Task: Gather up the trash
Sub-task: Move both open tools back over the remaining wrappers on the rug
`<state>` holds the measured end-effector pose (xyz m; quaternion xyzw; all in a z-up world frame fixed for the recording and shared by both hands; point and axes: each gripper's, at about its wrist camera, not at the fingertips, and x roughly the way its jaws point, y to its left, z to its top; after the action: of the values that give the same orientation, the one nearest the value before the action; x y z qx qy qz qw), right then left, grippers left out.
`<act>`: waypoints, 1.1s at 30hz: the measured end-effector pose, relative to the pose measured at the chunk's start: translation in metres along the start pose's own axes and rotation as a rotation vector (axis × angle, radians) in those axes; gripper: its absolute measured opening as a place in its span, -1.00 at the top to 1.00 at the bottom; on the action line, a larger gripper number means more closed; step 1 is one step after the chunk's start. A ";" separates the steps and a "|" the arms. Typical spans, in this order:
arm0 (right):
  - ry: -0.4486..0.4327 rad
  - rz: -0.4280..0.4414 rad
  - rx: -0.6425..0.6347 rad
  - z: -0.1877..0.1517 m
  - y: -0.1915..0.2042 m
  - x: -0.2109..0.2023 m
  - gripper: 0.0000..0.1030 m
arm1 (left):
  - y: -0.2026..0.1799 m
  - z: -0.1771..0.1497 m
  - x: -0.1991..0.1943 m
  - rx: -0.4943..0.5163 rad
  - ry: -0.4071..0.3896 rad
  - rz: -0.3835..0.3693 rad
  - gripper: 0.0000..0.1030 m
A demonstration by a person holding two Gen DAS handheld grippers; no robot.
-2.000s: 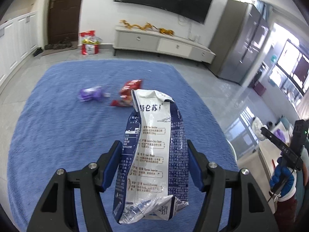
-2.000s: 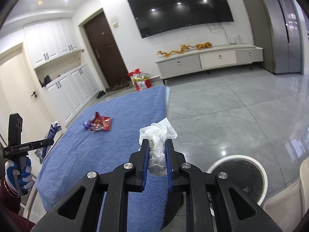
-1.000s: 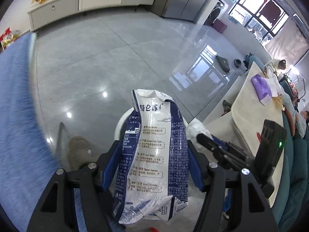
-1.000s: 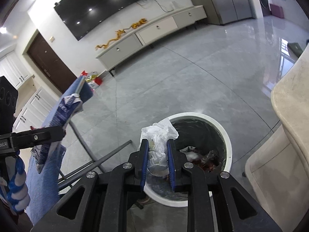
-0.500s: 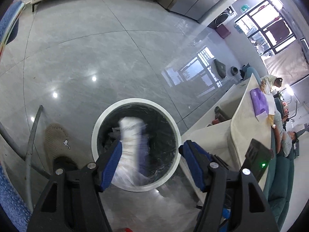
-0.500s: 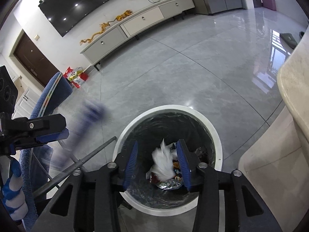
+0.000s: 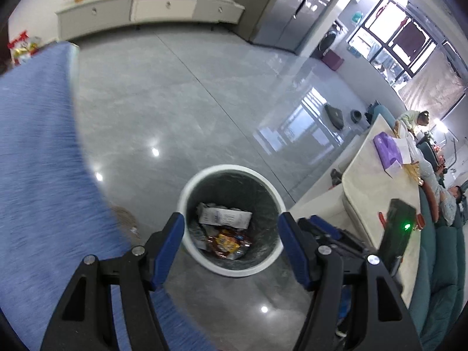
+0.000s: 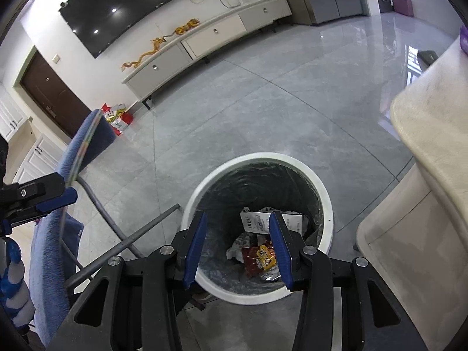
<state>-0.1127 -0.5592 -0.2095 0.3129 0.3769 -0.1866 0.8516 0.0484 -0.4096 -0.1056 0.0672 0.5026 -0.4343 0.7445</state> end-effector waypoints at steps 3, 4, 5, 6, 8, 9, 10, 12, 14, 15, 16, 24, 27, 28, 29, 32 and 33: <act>-0.017 0.011 -0.030 0.001 0.017 -0.014 0.14 | 0.016 -0.013 -0.033 -0.003 -0.066 0.044 -0.26; -0.024 0.018 -0.044 0.001 0.024 -0.019 0.14 | 0.020 -0.016 -0.038 -0.006 -0.077 0.054 -0.26; -0.028 0.023 -0.055 0.002 0.030 -0.023 0.14 | 0.027 -0.021 -0.049 -0.008 -0.102 0.068 -0.26; -0.034 0.030 -0.069 0.002 0.038 -0.027 0.14 | 0.032 -0.026 -0.057 -0.010 -0.121 0.079 -0.26; -0.043 0.044 -0.095 0.002 0.053 -0.034 0.14 | 0.046 -0.037 -0.078 -0.012 -0.160 0.118 -0.26; -0.047 0.053 -0.111 0.001 0.064 -0.038 0.14 | 0.051 -0.042 -0.085 -0.014 -0.171 0.133 -0.26; -0.049 0.060 -0.124 0.001 0.071 -0.041 0.14 | 0.058 -0.047 -0.094 -0.019 -0.182 0.149 -0.26; -0.055 0.075 -0.158 0.000 0.090 -0.047 0.13 | 0.070 -0.057 -0.111 -0.032 -0.206 0.177 -0.26; -0.057 0.090 -0.194 -0.001 0.107 -0.053 0.13 | 0.086 -0.066 -0.130 -0.058 -0.230 0.205 -0.26; -0.058 0.096 -0.209 0.000 0.115 -0.054 0.13 | 0.092 -0.070 -0.137 -0.067 -0.238 0.213 -0.26; -0.058 0.103 -0.225 -0.001 0.123 -0.056 0.13 | 0.101 -0.075 -0.148 -0.082 -0.248 0.228 -0.26; -0.046 0.161 -0.356 -0.013 0.187 -0.069 0.07 | 0.147 -0.112 -0.204 -0.174 -0.309 0.313 -0.26; -0.033 0.182 -0.403 -0.018 0.208 -0.069 0.07 | 0.166 -0.126 -0.223 -0.211 -0.330 0.337 -0.26; -0.028 0.187 -0.417 -0.019 0.215 -0.070 0.07 | 0.174 -0.132 -0.231 -0.233 -0.336 0.342 -0.26; -0.023 0.195 -0.431 -0.021 0.222 -0.070 0.07 | 0.181 -0.136 -0.235 -0.248 -0.340 0.347 -0.26; -0.013 0.211 -0.461 -0.025 0.240 -0.070 0.06 | 0.197 -0.149 -0.247 -0.289 -0.352 0.367 -0.26; -0.010 0.217 -0.474 -0.026 0.246 -0.070 0.06 | 0.201 -0.154 -0.251 -0.302 -0.355 0.372 -0.27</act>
<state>-0.0359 -0.3554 -0.0733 0.1424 0.3703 -0.0024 0.9179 0.0566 -0.0584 -0.0459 -0.0301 0.4027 -0.2159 0.8890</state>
